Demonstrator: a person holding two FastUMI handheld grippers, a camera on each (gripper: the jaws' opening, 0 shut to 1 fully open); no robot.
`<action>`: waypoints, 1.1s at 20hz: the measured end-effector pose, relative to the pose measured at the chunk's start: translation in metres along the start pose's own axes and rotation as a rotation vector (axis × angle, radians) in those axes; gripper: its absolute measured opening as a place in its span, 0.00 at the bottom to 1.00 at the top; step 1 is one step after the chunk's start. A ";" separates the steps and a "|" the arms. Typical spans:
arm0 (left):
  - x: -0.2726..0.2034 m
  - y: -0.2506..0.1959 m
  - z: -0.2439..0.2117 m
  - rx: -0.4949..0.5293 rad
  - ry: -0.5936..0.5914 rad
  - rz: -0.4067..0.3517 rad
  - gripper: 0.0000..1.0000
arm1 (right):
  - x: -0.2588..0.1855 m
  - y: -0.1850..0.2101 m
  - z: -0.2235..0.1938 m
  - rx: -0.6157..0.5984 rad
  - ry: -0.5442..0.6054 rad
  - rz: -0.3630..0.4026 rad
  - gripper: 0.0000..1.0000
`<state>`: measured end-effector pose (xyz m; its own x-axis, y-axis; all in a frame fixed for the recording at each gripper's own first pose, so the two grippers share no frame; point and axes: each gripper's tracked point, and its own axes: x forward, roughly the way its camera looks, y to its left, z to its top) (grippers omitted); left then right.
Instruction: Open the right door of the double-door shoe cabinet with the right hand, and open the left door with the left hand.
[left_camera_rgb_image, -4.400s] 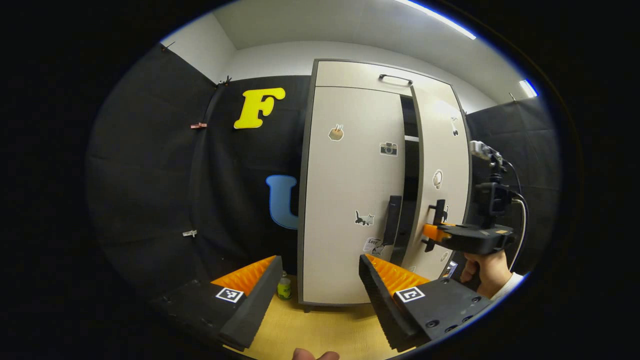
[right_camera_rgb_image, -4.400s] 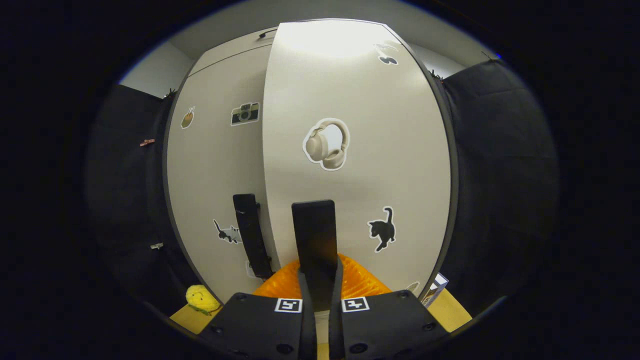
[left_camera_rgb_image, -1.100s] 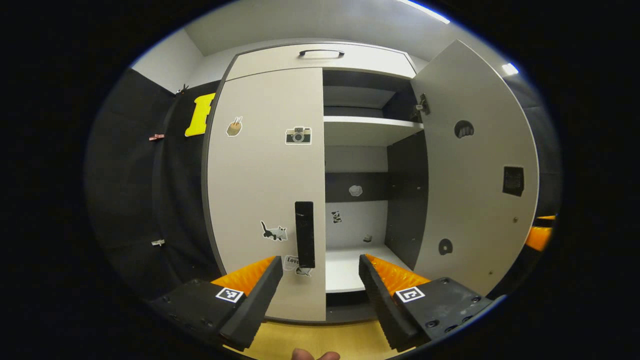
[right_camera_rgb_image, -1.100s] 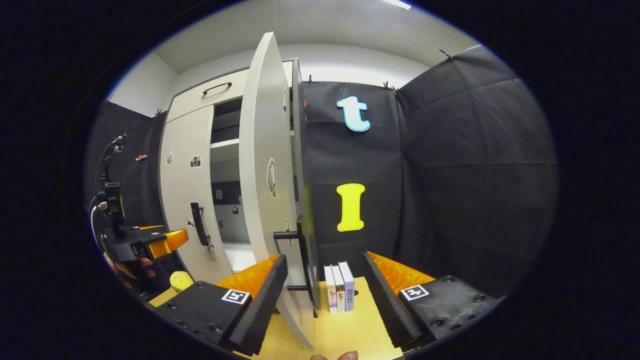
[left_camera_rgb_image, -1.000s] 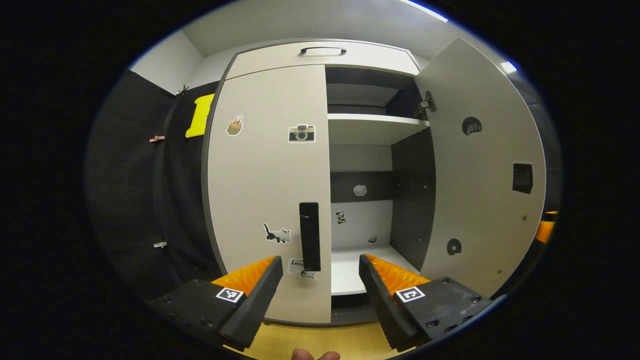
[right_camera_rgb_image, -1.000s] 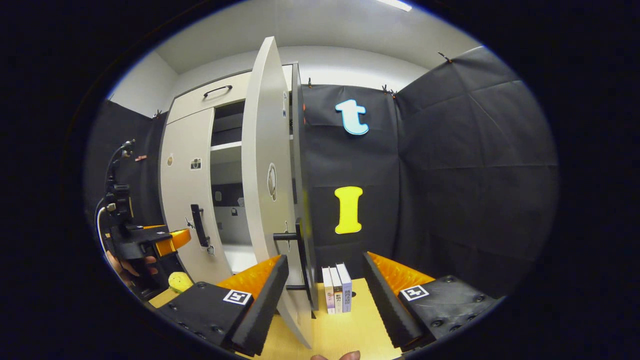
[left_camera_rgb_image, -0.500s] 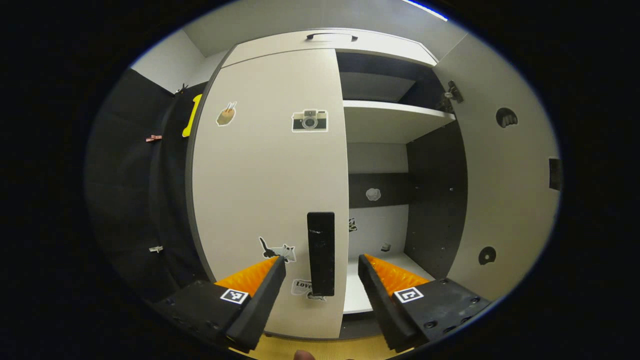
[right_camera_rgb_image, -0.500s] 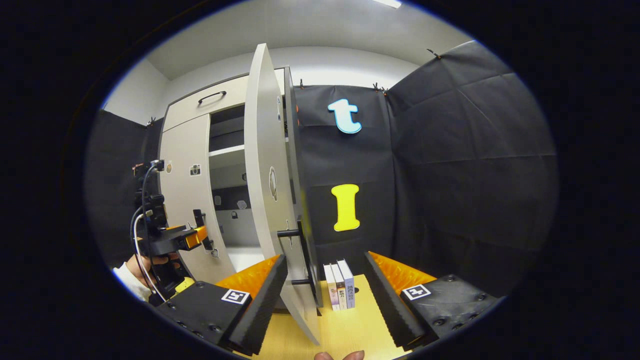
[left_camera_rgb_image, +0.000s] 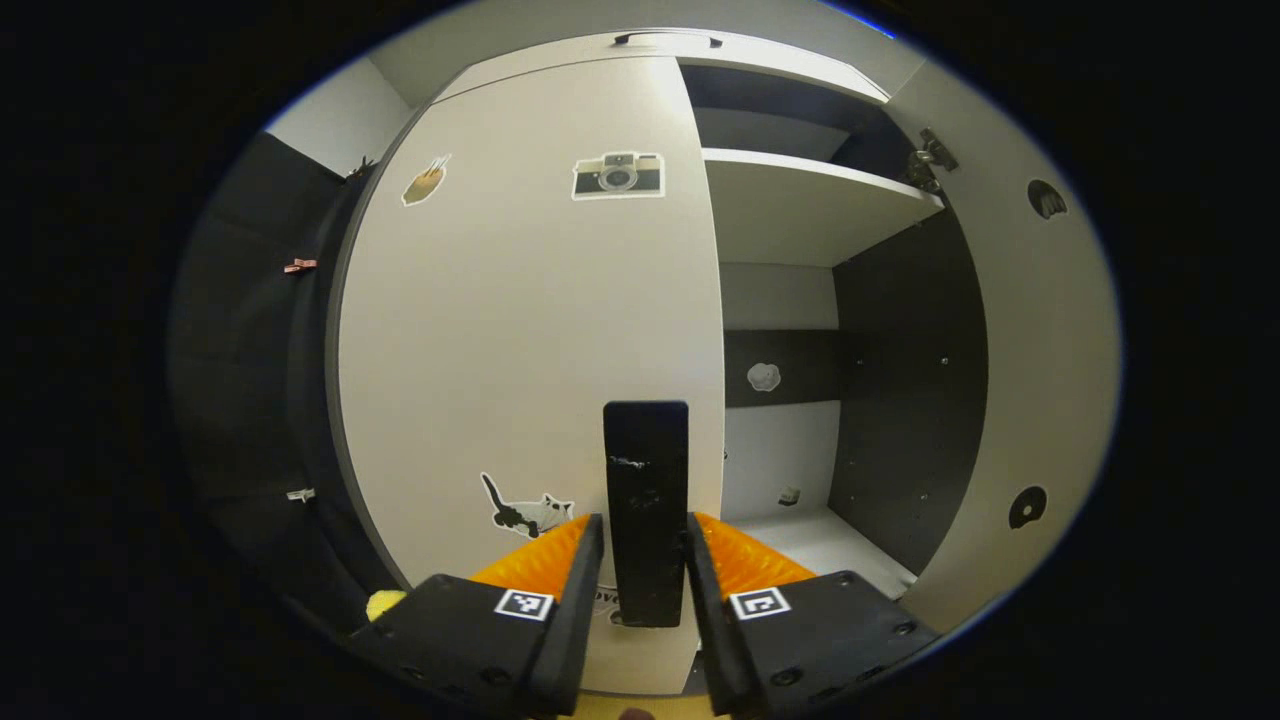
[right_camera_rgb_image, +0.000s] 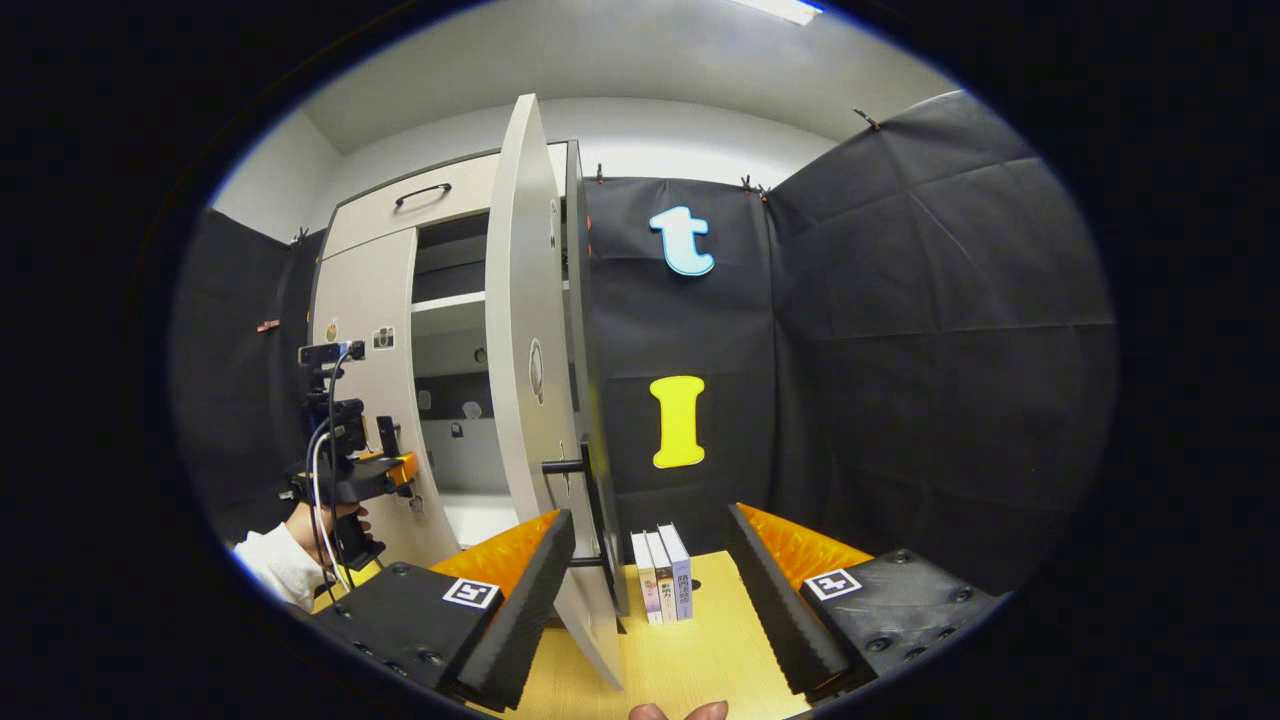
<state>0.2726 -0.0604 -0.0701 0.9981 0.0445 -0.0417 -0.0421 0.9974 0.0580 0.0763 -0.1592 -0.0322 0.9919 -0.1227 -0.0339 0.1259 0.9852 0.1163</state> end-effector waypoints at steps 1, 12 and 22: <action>0.001 -0.001 0.001 -0.007 -0.010 -0.004 0.44 | 0.000 -0.001 0.000 0.006 0.001 -0.003 0.95; -0.002 -0.002 -0.007 -0.023 0.029 -0.066 0.30 | -0.014 -0.002 0.000 -0.030 -0.013 -0.053 0.98; -0.087 0.029 -0.008 -0.039 0.053 -0.097 0.22 | -0.037 0.031 0.012 -0.039 -0.048 -0.051 0.98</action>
<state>0.1842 -0.0352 -0.0731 0.9939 -0.0499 -0.0979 0.0514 0.9986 0.0125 0.0432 -0.1256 -0.0158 0.9840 -0.1780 0.0090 0.1768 0.9812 0.0773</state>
